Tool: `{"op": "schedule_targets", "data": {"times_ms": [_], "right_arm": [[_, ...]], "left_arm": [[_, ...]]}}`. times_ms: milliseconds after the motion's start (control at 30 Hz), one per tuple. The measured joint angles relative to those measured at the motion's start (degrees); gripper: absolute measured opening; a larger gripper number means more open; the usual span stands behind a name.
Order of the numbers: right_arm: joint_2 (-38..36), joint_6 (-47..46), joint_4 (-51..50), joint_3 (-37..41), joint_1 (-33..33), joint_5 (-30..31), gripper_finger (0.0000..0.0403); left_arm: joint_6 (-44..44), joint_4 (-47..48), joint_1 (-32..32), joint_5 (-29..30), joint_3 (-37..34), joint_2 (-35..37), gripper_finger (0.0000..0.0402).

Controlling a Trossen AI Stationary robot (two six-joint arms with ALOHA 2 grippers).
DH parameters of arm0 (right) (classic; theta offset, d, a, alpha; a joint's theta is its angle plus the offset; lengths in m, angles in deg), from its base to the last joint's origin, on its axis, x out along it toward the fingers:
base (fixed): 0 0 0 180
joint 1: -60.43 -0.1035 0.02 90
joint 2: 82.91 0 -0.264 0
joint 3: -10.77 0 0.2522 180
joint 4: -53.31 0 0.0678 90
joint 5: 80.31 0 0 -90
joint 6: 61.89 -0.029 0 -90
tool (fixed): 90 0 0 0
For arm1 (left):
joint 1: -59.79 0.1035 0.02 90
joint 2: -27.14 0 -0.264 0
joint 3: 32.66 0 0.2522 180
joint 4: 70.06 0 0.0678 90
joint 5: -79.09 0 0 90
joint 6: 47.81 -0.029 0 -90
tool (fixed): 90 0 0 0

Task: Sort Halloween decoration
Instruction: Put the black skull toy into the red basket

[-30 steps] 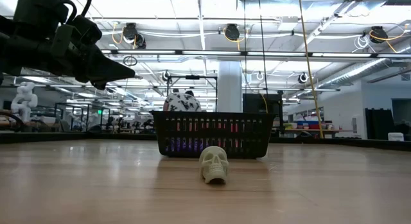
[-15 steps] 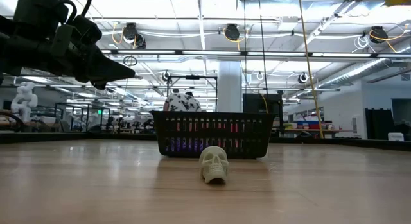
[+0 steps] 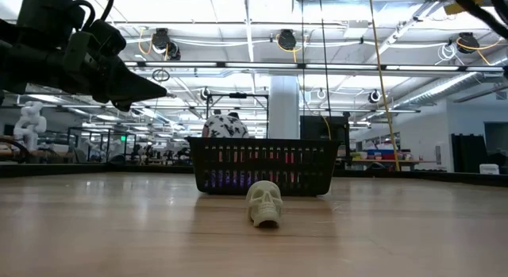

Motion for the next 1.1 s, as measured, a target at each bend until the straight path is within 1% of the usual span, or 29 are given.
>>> {"op": "schedule_targets", "data": {"times_ms": [67, 167, 333, 467, 567, 867, 1000, 1100], "right_arm": [[-0.58, -1.47, -0.14, 0.0, -0.24, 0.1, 0.0167], [-0.71, -4.9, -0.18, 0.0, -0.77, 0.21, 0.0176], [0.34, -13.4, 0.08, 0.02, -1.43, 0.24, 0.0169], [1.02, -16.97, 0.91, 0.02, -1.99, 1.74, 0.0161], [1.49, -18.65, 0.68, 0.02, -2.08, 3.23, 0.0156], [3.42, -20.24, 0.74, 0.0, -2.05, 3.12, 0.0141], [3.55, -19.79, 0.69, 0.0, -2.05, 3.14, 0.0123], [3.55, -18.67, 0.65, 0.0, -2.05, 3.21, 0.0098]], "left_arm": [[0.0, 0.01, 0.0, 0.01, 0.0, 0.0, 0.0008], [0.0, 0.0, 0.0, 0.0, 0.0, 0.0, 0.0008], [0.0, 0.01, 0.0, 0.0, 0.0, 0.0, 0.0008], [0.01, 1.15, 0.0, 0.0, 0.0, 0.0, 0.0008], [0.0, 1.99, 0.0, 0.02, 0.0, 0.0, 0.0008], [0.0, 2.14, 0.0, 0.02, 0.0, 0.0, 0.0008], [0.0, 2.15, 0.0, 0.01, 0.0, 0.0, 0.0008], [0.0, 2.16, 0.0, 0.02, 0.0, 0.0, 0.0008]]}}
